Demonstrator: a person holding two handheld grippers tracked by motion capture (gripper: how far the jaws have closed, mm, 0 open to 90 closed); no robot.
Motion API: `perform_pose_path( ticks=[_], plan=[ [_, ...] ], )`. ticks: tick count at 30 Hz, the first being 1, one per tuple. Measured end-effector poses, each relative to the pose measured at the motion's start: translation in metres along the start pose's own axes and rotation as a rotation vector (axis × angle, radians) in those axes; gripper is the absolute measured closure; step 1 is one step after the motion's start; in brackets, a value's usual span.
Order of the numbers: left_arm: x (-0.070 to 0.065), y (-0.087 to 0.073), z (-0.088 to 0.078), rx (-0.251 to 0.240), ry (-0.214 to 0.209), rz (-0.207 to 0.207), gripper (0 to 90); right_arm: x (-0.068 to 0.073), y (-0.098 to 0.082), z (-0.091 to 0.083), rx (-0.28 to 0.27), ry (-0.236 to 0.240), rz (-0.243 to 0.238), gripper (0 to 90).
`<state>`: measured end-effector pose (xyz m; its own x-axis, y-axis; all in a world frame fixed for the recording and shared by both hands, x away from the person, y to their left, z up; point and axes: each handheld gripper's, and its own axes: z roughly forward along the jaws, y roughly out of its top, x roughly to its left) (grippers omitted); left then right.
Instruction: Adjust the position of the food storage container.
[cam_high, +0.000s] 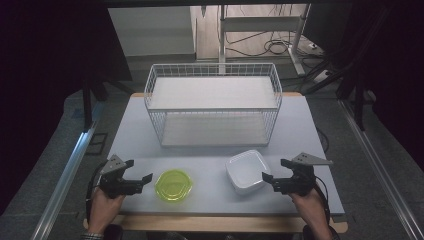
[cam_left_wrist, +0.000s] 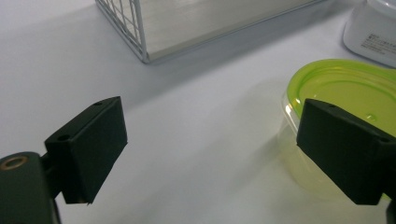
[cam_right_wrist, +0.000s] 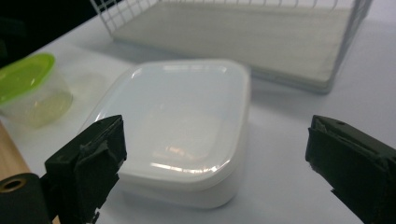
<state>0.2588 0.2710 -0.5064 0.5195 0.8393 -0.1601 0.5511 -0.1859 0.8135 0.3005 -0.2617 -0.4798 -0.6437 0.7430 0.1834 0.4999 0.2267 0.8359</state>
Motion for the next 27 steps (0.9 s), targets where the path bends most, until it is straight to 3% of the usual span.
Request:
perform_pose_path(
  ticks=[2,3,6,11,14,21,27],
  plan=[
    [-0.001,0.000,-0.001,0.009,-0.009,-0.023,9.2,0.002,-0.001,0.003,0.023,-0.009,-0.018,5.0],
    [-0.001,0.001,-0.001,0.016,0.000,-0.016,8.6,0.003,-0.001,0.003,0.026,-0.012,-0.026,4.6],
    [-0.003,0.001,0.001,0.037,0.061,0.000,4.2,0.005,-0.001,0.004,0.025,-0.009,-0.035,3.2],
    [-0.002,0.002,-0.002,0.007,0.034,-0.041,3.7,0.006,-0.002,0.006,0.026,-0.013,-0.049,2.4],
    [-0.003,0.004,-0.005,-0.012,0.024,-0.046,6.5,0.008,-0.002,0.007,0.030,-0.016,-0.061,2.4],
    [-0.013,0.009,-0.010,-0.045,-0.012,-0.003,19.4,0.011,-0.001,0.006,0.021,-0.018,-0.085,2.7],
    [-0.032,0.019,-0.018,-0.066,-0.068,0.016,39.5,0.012,0.000,0.006,0.016,-0.029,-0.096,3.1]
  ],
)
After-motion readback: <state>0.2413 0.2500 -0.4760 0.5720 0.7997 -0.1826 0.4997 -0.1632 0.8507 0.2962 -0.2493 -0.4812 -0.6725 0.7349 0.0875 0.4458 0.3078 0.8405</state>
